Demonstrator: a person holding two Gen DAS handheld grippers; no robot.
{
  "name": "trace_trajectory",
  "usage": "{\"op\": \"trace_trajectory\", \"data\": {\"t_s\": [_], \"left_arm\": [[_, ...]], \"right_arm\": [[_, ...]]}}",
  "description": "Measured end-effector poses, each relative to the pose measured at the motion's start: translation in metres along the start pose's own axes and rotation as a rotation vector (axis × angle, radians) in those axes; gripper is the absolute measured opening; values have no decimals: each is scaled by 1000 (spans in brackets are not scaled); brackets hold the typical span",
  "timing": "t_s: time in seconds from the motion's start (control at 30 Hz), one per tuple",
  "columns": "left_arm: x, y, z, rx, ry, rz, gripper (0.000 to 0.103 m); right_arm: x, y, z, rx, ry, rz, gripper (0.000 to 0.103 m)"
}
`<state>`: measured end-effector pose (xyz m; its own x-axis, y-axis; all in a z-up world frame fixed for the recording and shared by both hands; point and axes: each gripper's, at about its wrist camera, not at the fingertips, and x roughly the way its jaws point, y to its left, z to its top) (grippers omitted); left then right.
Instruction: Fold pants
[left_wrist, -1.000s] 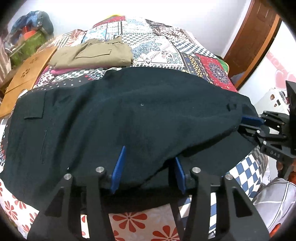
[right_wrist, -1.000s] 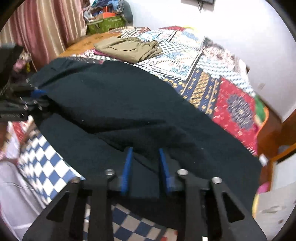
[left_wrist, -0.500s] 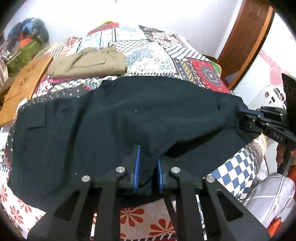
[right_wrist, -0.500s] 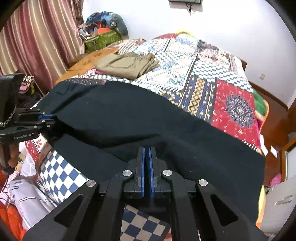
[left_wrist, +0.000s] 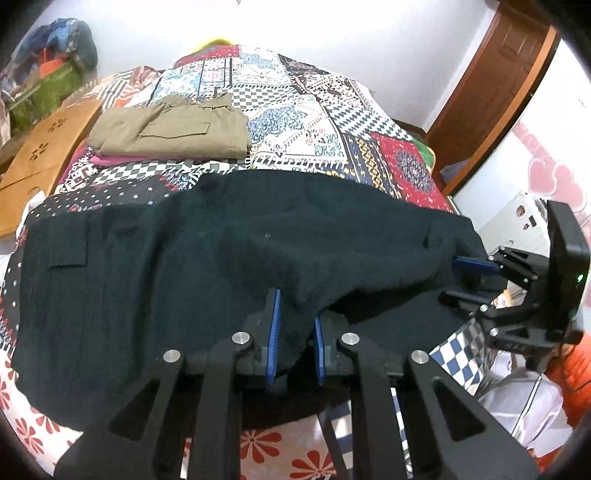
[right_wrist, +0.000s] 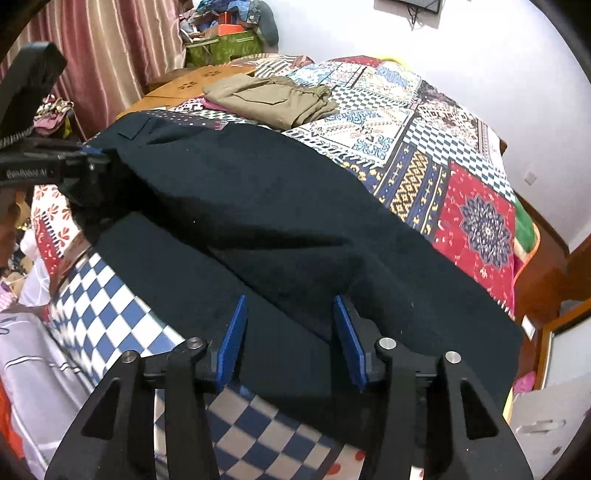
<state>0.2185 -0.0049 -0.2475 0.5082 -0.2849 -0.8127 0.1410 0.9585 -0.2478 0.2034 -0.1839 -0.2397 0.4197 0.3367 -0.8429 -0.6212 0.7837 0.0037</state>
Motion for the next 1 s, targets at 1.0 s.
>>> {"op": "trace_trajectory", "data": {"t_s": [1.0], "left_arm": [[-25, -15, -33, 144, 18, 6, 13]], "right_arm": [[-29, 10, -8, 27, -8, 102, 6]]}}
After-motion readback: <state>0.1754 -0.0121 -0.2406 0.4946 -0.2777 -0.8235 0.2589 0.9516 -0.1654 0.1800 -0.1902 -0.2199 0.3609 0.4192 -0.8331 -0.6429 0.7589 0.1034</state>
